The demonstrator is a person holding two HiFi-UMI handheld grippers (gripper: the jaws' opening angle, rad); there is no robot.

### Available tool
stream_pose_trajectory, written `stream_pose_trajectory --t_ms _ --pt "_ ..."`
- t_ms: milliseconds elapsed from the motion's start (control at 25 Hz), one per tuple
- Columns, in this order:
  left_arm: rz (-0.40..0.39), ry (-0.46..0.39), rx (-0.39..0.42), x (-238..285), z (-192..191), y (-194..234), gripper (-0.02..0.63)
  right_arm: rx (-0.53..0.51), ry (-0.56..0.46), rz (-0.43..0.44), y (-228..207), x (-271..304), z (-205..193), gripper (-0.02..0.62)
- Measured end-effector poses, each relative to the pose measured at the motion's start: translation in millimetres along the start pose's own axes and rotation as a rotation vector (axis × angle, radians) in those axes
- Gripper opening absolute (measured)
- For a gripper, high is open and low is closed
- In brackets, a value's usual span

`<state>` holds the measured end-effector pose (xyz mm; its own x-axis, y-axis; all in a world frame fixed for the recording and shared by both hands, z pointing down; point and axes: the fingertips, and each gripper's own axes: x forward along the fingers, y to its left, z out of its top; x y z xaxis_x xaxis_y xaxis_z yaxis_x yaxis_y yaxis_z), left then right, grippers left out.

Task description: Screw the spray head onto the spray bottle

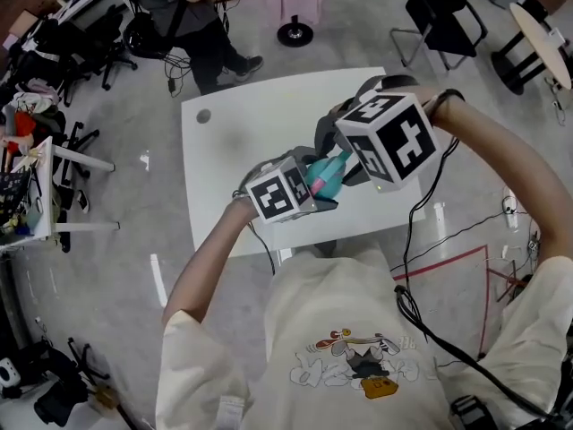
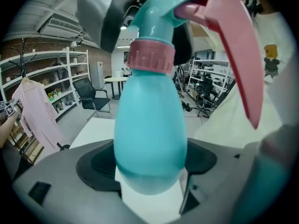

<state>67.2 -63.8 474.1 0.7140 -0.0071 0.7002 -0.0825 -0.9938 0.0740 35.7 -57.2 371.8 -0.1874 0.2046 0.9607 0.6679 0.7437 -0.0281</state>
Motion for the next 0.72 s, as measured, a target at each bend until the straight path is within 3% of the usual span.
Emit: stream_pose_trajectory --t_ms 240,560,720 --pt "-0.026 0.007 -0.001 -2 0 -5 0.407 -0.051 0.081 0.081 4 2 -2 0.209" --pt "-0.046 0.006 -0.019 -1 -4 -4 0.407 -0.142 0.128 0.081 0 7 -2 0.130" --pt "-0.093 -0.063 0.007 -4 5 -12 0.407 -0.190 0.070 0.081 6 -1 2 0.129"
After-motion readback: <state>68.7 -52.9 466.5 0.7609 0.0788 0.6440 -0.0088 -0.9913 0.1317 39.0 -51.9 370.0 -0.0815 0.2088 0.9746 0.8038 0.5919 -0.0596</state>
